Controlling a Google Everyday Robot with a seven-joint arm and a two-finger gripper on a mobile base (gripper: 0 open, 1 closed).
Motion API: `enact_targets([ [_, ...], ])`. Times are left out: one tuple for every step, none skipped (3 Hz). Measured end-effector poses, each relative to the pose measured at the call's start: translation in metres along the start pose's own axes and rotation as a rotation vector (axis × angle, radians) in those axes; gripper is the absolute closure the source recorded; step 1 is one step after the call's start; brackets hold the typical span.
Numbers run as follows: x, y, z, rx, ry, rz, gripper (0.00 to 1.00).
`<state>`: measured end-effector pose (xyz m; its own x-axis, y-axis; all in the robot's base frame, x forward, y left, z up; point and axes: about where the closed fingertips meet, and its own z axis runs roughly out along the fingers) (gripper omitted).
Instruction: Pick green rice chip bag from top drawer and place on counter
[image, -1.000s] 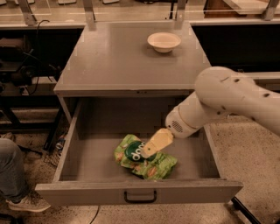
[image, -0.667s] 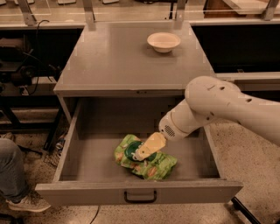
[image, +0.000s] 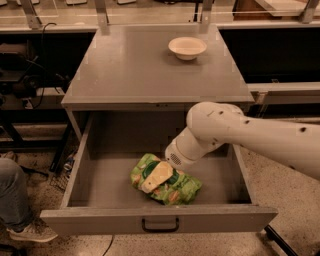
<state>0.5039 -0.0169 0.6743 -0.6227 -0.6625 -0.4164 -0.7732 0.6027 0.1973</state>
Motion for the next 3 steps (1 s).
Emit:
enact_targets([
  [-0.001, 0.004, 0.021, -0.005, 0.021, -0.005, 0.0],
  [0.001, 0.007, 0.037, -0.013, 0.031, 0.002, 0.0],
  [0.005, 0.012, 0.051, -0.03, 0.029, 0.012, 0.15],
])
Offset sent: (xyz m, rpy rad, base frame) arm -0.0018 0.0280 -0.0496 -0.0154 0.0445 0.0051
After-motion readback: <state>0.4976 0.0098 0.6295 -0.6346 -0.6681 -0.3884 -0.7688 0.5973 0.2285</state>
